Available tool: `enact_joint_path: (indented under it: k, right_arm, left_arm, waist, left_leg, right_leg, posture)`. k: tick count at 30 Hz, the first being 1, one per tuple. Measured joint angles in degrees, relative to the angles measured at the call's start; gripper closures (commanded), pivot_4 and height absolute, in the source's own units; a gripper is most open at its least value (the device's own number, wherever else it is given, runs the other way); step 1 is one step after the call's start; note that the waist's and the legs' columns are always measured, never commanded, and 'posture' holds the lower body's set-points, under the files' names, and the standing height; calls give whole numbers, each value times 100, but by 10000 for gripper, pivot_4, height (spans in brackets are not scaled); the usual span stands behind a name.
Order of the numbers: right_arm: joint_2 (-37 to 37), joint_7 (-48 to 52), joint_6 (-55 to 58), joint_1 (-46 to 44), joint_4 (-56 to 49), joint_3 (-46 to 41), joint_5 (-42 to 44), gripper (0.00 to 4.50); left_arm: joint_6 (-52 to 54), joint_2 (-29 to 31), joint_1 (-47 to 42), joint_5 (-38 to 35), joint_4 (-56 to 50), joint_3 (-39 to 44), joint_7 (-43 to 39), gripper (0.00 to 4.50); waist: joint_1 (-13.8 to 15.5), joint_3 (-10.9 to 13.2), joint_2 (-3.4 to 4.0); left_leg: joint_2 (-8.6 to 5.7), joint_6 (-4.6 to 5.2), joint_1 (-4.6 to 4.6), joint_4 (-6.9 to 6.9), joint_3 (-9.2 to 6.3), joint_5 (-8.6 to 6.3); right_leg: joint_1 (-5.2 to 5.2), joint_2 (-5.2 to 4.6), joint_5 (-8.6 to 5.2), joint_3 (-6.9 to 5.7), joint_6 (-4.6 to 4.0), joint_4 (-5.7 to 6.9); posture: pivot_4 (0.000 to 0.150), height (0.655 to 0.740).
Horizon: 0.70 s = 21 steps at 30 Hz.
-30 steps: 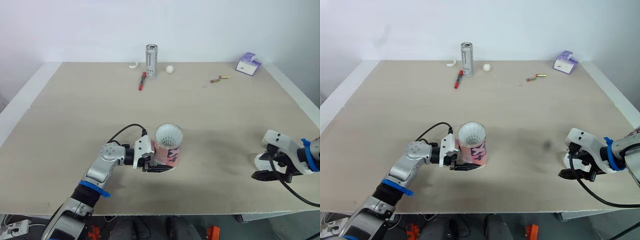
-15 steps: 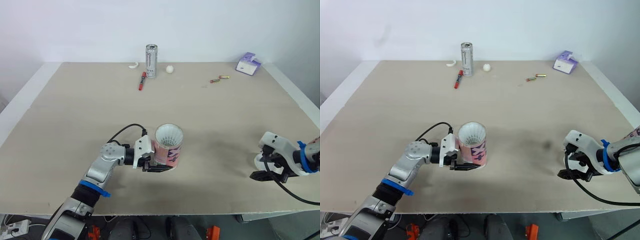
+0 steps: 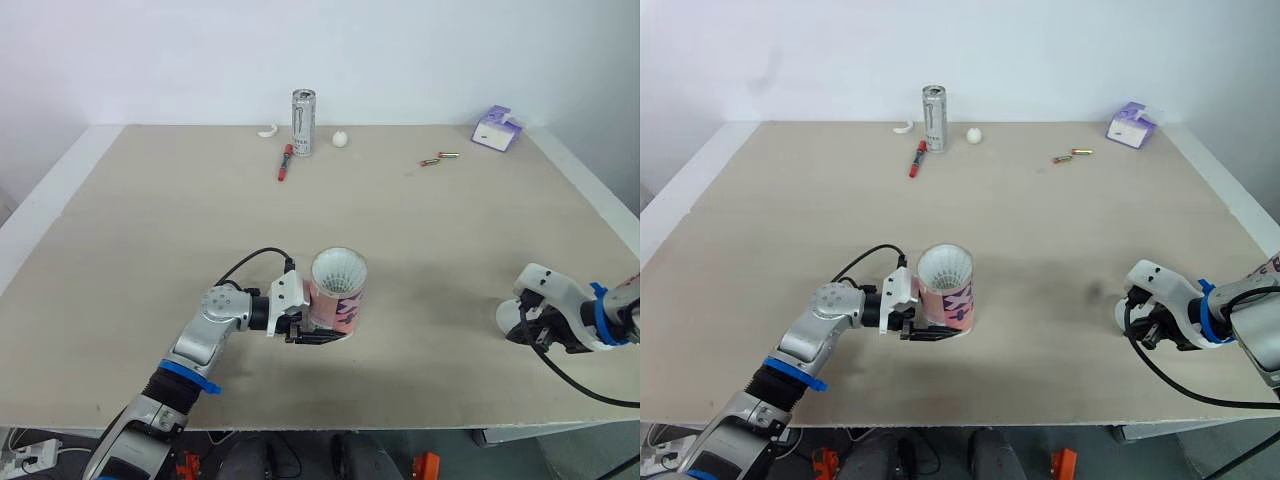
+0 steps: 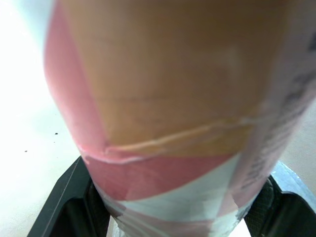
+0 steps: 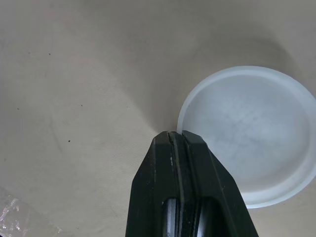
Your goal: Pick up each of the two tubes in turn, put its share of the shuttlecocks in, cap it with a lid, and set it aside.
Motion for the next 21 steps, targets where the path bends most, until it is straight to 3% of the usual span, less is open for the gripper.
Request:
enact_joint_path:
  k: [13, 14, 15, 18, 20, 21]
  right_arm:
    - [-135, 476, -1150, -685, -724, -27, 108, 44612]
    - [-163, 739, -1650, -1347, -971, 22, 78, 44612]
    - [-163, 750, -1667, -1375, -979, 26, 75, 44612]
    - [24, 1628, -2650, -3268, -1406, 430, 15, 44612]
    - [109, 1787, -2711, -3475, -1490, 510, 64, 44612]
    - [440, 2136, -2813, -4007, -1539, 756, 183, 44612]
  left_arm:
    - [37, 10, -57, -8, 48, -13, -16, 15153]
    - [35, 10, -113, -12, 118, -8, -24, 15153]
    - [34, 9, -114, -12, 121, -6, -24, 15153]
    - [24, -13, -214, -4, 246, -44, -30, 15153]
    - [27, -17, -222, -5, 259, -46, -27, 15153]
    - [130, -13, -262, -19, 283, -14, -47, 15153]
  waist:
    - [-13, -5, 12]
    - [-12, -5, 22]
    - [-13, -5, 22]
    - [-3, 0, 25]
    - [2, -1, 19]
    - [-2, -1, 22]
  left_leg:
    - [1, 1, 2, 0, -1, 1]
    - [0, 1, 1, 2, 4, 1]
    - [0, 1, 1, 1, 5, 1]
    - [3, 1, 6, 5, 4, 2]
    - [6, 1, 5, 7, 3, 2]
    - [5, 1, 4, 10, 8, 2]
  right_leg:
    - [0, 4, 0, -1, 7, 0]
    - [-4, 0, 2, 1, 7, 0]
    - [-5, 0, 2, 1, 7, 0]
    - [-2, -2, 3, -7, 3, -1]
    - [1, -5, 5, -10, -4, -1]
    - [-2, -9, 5, -7, -12, 0]
  posture:
    - [1500, 7400]
    - [1500, 7400]
    - [1500, 7400]
    - [1500, 7400]
    - [1500, 7400]
    - [1500, 7400]
